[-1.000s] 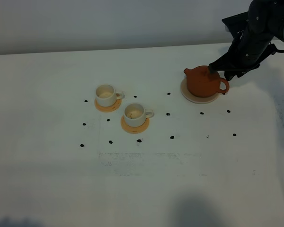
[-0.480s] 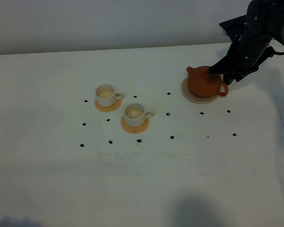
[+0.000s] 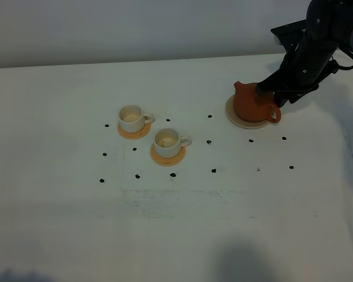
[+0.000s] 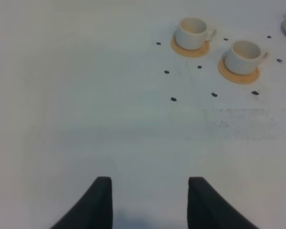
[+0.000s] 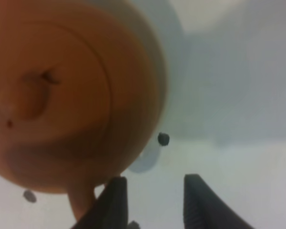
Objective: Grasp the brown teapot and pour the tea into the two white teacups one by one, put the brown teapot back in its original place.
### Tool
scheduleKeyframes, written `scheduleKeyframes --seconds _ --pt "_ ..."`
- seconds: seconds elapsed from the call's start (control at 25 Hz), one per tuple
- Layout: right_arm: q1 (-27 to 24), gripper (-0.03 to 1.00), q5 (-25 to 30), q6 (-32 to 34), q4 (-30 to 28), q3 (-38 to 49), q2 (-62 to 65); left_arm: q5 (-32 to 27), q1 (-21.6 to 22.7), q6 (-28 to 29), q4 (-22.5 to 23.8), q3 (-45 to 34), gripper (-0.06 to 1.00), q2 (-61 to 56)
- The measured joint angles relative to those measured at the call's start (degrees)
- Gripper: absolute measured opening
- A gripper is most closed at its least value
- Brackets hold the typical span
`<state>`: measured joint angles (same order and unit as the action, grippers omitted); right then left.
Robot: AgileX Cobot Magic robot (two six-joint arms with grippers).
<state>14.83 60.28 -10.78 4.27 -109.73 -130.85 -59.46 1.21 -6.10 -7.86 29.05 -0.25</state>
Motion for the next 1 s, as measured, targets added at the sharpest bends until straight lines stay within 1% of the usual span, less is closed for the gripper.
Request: scheduleKeyframes --seconds 0.16,0.32,0.6,0.84,1.0 --pt "0.0 0.28 0.6 0.0 -0.3 0.0 0.0 0.0 0.0 0.0 0.0 0.0 0.43 0.0" --pt "0.1 0.28 1.3 0.0 -2.0 0.0 0.0 0.0 0.0 0.0 0.0 0.0 0.43 0.0" --pt "0.4 0.28 2.3 -1.2 -2.2 0.0 0.0 0.0 0.0 0.0 0.0 0.0 0.43 0.0" --pt "0.5 0.28 3.9 -2.8 -0.8 -0.1 0.0 0.0 0.0 0.0 0.0 0.0 0.43 0.0" --pt "0.5 0.28 4.1 -2.8 0.0 -0.1 0.0 0.0 0.0 0.0 0.0 0.0 0.43 0.0"
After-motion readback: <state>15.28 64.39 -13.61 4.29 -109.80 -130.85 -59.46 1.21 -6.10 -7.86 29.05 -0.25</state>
